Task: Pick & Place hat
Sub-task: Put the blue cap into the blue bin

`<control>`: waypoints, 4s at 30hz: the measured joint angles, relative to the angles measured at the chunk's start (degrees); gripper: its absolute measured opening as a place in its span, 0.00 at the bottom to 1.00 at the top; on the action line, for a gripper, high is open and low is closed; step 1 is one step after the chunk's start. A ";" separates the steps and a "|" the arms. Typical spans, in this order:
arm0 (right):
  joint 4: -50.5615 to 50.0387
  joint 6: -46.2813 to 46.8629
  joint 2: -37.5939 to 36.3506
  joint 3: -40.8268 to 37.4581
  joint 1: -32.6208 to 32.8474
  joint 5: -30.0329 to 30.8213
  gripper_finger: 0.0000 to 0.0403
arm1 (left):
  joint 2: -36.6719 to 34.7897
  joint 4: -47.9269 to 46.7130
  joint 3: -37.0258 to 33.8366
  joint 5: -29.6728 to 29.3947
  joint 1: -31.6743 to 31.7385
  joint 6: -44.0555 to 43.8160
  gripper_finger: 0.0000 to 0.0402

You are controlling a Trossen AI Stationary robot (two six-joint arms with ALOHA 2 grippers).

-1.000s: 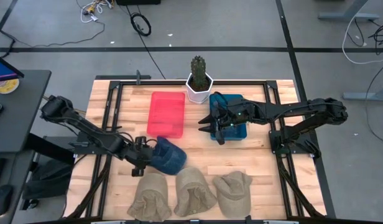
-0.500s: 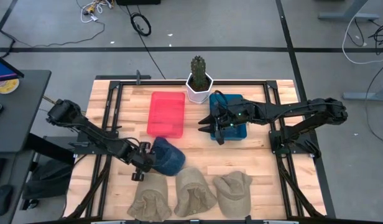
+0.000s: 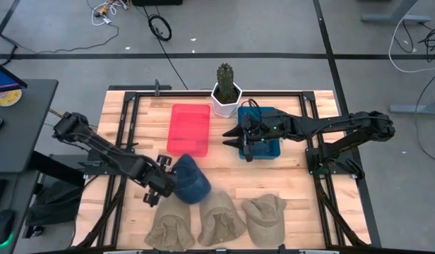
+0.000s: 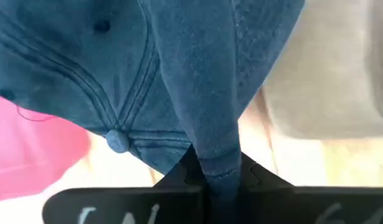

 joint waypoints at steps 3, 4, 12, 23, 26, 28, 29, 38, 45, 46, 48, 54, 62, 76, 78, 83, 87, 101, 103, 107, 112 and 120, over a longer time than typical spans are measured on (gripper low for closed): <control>-0.97 -1.40 0.00 0.00 0.00 -2.37 0.38 | 0.00 -4.99 5.54 0.00 -0.33 2.78 0.04; -1.42 -1.76 0.00 0.00 0.00 -2.71 0.38 | 0.00 -6.89 7.30 -0.01 -0.37 3.82 0.04; -1.49 -6.66 -0.02 0.00 1.98 -9.24 0.38 | -0.02 -13.85 16.11 2.39 0.99 14.52 0.04; 2.44 -16.37 -0.02 0.00 10.12 0.84 0.38 | 0.11 -13.76 17.15 3.72 7.83 21.72 0.04; 3.24 -16.26 0.75 0.07 10.40 1.50 0.38 | 0.11 -12.76 17.15 4.78 9.07 24.09 0.04; 3.16 -16.27 1.04 0.03 10.40 1.52 0.38 | 0.30 -11.77 17.15 5.81 10.14 25.45 0.04; 3.57 -16.32 1.49 0.38 10.40 1.52 0.38 | 0.58 -11.64 17.21 5.81 10.67 26.14 0.04; -0.42 -16.43 9.72 7.94 10.40 1.50 0.38 | 9.04 -14.72 23.77 4.50 12.71 30.18 0.04; -3.83 -18.26 14.78 9.20 11.45 1.70 0.38 | 12.98 -20.37 31.44 -0.23 12.65 30.43 0.04; -3.13 -18.74 15.32 9.20 11.84 1.82 0.38 | 13.01 -20.46 31.83 -0.38 12.65 30.65 0.04; -1.87 -20.38 16.16 9.20 12.90 3.99 0.38 | 13.13 -20.63 32.43 -0.45 12.67 31.31 0.04; 1.99 -23.69 19.28 9.19 14.97 10.21 0.38 | 13.20 -19.93 33.36 -1.36 12.67 32.40 0.04; 3.79 -17.98 20.51 9.20 14.73 6.31 0.38 | 13.20 -19.37 33.36 -2.08 12.72 32.66 0.04; 5.07 -11.52 22.29 9.18 14.14 2.19 0.38 | 13.20 -18.00 33.36 -5.10 13.79 33.03 0.04; 5.31 -12.03 22.25 9.18 14.24 3.51 0.38 | 13.20 -17.97 33.36 -5.18 13.94 33.11 0.04; 6.30 -13.55 22.25 9.18 14.23 3.81 0.26 | 13.18 -18.13 33.36 -5.21 13.96 33.07 0.04; 5.32 -13.57 22.25 9.18 13.79 3.08 0.05 | 13.19 -18.13 33.34 -5.16 13.94 32.84 0.06; 1.96 -13.24 22.21 9.18 13.68 3.41 0.01 | 13.20 -20.72 33.34 -3.23 13.92 22.51 0.26; 1.22 -13.22 22.18 9.18 13.68 3.87 0.00 | 13.19 -21.35 33.34 -3.43 13.92 21.18 0.33; -2.05 -13.56 20.88 9.18 13.53 6.59 0.00 | 13.20 -24.35 33.34 -6.02 13.17 16.66 0.46; -10.53 -13.52 16.16 9.18 12.29 9.75 0.00 | 10.33 -26.31 33.30 -5.66 10.46 11.69 0.51; -23.86 -13.04 6.03 9.16 10.20 11.39 0.00 | -1.74 -15.91 33.30 -12.11 4.21 8.93 0.43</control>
